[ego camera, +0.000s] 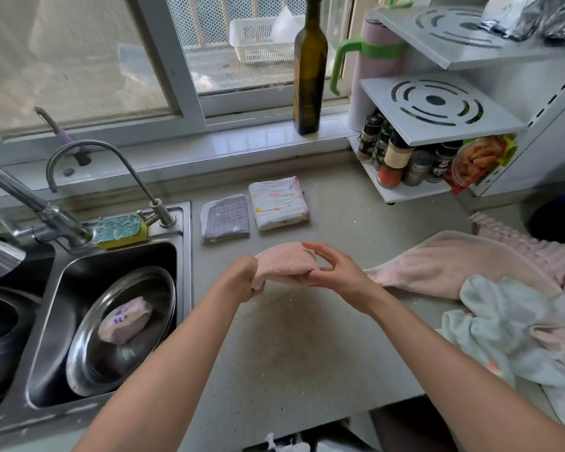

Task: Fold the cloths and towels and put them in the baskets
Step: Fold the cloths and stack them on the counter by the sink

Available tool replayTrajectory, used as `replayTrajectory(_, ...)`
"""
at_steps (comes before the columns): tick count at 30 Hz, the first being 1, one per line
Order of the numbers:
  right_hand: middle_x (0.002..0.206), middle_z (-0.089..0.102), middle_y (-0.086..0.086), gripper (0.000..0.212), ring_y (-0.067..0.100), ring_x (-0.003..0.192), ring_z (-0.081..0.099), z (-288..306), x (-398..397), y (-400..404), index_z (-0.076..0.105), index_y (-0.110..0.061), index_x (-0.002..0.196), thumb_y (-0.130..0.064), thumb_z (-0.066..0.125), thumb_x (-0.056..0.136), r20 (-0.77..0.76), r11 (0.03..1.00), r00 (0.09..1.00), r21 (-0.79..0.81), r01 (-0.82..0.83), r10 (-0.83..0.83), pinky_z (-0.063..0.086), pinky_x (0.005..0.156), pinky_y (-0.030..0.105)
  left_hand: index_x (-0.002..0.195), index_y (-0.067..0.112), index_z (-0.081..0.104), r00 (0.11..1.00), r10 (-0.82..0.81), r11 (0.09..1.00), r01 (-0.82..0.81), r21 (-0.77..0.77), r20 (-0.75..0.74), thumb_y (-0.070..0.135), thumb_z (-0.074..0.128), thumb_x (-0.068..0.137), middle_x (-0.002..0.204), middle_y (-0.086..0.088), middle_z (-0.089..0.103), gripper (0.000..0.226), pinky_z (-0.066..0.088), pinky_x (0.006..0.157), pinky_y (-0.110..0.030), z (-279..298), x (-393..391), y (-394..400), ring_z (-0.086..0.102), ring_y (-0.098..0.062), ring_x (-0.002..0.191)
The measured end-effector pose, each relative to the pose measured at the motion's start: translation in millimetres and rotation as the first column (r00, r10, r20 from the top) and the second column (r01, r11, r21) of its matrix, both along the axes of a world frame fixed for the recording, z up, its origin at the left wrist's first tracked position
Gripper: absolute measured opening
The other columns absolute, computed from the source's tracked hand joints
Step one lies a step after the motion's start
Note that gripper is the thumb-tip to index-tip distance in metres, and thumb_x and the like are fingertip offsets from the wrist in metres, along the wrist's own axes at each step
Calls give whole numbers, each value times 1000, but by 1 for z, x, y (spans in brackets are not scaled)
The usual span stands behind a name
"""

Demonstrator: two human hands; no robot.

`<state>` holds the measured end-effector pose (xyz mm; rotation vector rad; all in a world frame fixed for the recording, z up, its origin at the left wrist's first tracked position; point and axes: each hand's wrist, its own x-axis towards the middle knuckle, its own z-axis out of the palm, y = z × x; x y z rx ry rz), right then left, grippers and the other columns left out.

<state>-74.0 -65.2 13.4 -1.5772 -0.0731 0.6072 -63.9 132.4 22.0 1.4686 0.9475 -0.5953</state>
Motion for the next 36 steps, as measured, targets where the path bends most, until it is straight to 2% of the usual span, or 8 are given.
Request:
replayTrajectory(4, 147, 39, 8, 51, 17, 107, 61, 8, -1, 12, 61, -13, 125, 14, 44, 85, 274, 984, 962, -175, 44, 5, 56, 80, 24, 80, 6, 57, 997, -75, 995, 76, 71, -15, -1, 34, 92, 64, -7, 47, 27, 29, 39, -16, -2, -2, 1, 37, -14, 49)
replayTrajectory(10, 153, 30, 5, 43, 22, 137, 38, 8, -2, 12, 66, -9, 118, 10, 43, 87, 554, 860, 782, -507, 47, 285, 27, 111, 23, 128, 2, 48, 957, -172, 923, 73, 378, 235, 24, 38, 102, 111, -11, 54, 35, 39, 60, -29, -8, -6, -3, 50, -23, 89)
replayTrajectory(13, 145, 36, -17, 51, 6, 133, 38, 11, -15, 19, 69, -18, 113, 11, 40, 83, 214, 999, 977, -35, 24, -16, 39, 100, 20, 128, 11, 40, 828, -209, 926, -4, 378, 520, 28, 42, 101, 118, -4, 54, 32, 44, 77, -32, -10, -14, 3, 53, -19, 100)
replayTrajectory(15, 137, 52, -6, 43, 15, 121, 53, 7, -15, 28, 63, -19, 121, 2, 43, 89, -134, 902, 984, 401, 160, -115, 48, 88, 29, 131, 17, 36, 735, -231, 930, -24, 366, 637, 24, 44, 100, 119, 2, 53, 33, 47, 90, -39, -14, -21, 12, 56, -20, 108)
replayTrajectory(18, 131, 59, 7, 36, 20, 117, 59, -7, -6, 47, 53, -17, 133, -15, 45, 98, -384, 777, 905, 509, 371, -181, 52, 85, 31, 139, 29, 28, 690, -218, 944, -29, 328, 690, 30, 44, 99, 132, 3, 49, 42, 47, 93, -43, -19, -31, 28, 57, -22, 110)
replayTrajectory(24, 127, 60, 5, 37, 11, 113, 56, -28, 2, 99, 59, -9, 126, 4, 52, 91, 94, 964, 965, -80, 253, -245, 44, 96, 15, 141, 24, 35, 649, -208, 935, -88, 344, 731, 14, 37, 103, 130, 25, 43, 40, 33, 80, 6, -24, -47, 58, 46, 26, 103)
replayTrajectory(30, 123, 56, 15, 38, 20, 118, 52, -48, 12, 143, 56, -1, 128, -2, 41, 93, 491, 909, 871, -352, 224, -24, 31, 102, 12, 126, 20, 61, 667, -354, 870, -21, 492, 656, -6, 39, 94, 126, 4, 61, 46, 39, 107, -23, -51, -41, 99, 52, 4, 117)
replayTrajectory(36, 138, 45, 14, 56, 25, 127, 47, -62, 33, 160, 50, -8, 136, 11, 44, 84, 495, 848, 866, -488, 205, 75, 26, 104, 13, 142, 26, 44, 718, -528, 676, 31, 736, 454, 10, 39, 99, 108, -6, 54, 46, 38, 71, -25, -61, -19, 109, 53, -16, 86)
